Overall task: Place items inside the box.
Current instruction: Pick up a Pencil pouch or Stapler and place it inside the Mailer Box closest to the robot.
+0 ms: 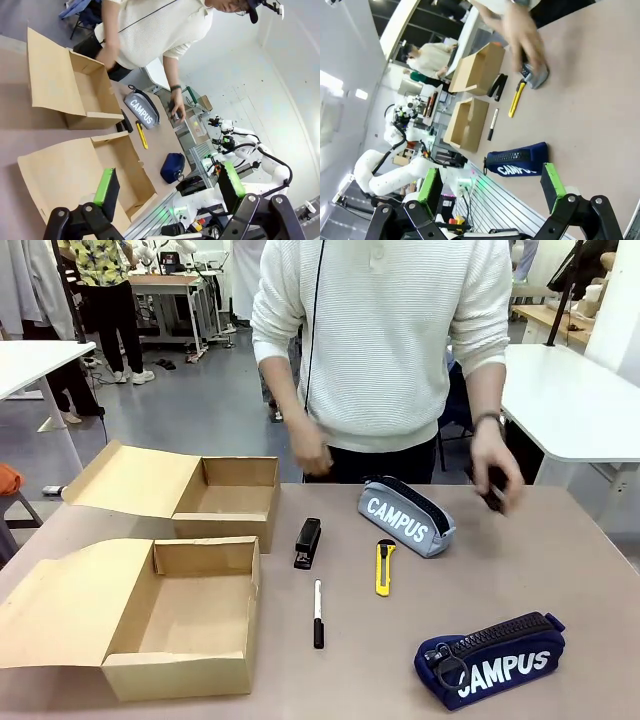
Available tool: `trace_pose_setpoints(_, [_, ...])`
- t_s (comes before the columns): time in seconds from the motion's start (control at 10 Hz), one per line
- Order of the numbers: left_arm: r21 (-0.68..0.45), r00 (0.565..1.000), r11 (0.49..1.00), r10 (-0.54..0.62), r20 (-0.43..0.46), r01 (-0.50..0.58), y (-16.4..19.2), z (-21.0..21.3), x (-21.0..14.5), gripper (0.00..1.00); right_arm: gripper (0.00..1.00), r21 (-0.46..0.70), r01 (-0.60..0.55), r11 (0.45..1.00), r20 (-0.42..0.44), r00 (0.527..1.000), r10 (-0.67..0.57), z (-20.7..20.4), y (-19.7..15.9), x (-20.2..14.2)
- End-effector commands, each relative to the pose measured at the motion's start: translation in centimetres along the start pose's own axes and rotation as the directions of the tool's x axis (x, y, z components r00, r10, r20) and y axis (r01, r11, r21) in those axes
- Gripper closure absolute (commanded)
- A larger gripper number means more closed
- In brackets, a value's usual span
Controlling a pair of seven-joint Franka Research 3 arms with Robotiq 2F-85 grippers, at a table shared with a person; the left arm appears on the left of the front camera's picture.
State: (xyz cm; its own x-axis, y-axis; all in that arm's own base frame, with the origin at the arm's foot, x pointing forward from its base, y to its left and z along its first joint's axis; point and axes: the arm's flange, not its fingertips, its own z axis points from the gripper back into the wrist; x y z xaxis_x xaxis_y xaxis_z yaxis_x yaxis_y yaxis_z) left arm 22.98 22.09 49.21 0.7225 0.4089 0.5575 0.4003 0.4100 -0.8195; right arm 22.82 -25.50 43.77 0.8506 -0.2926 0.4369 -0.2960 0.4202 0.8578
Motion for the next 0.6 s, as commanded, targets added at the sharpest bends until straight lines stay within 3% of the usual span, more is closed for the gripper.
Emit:
trace_pose_setpoints(0.0, [-0.019, 1.0, 1.0, -0.025, 0.015, 0.025, -0.2, 0.0, 0.3, 0.0, 0.0, -0.036, -0.071, 0.997, -0.076, 0.995, 0.068, -4.9, 2.4, 0.7])
trace_pose_setpoints(0.2, [-0.019, 1.0, 1.0, -0.025, 0.015, 0.025, -0.2, 0.0, 0.3, 0.0, 0.0, -0.074, -0.265, 0.961, -0.274, 0.932, 0.236, -15.7, 5.2, 1.8])
trace_pose_setpoints(0.3, [-0.019, 1.0, 1.0, -0.025, 0.015, 0.025, -0.2, 0.0, 0.3, 0.0, 0.0, -0.129, -0.347, 0.929, -0.325, 0.9, 0.291, -20.6, 6.1, 2.2])
trace_pose_setpoints(0.5, [-0.019, 1.0, 1.0, -0.025, 0.015, 0.025, -0.2, 0.0, 0.3, 0.0, 0.0, -0.162, -0.568, 0.807, -0.448, 0.771, 0.452, -29.2, 7.8, -0.3])
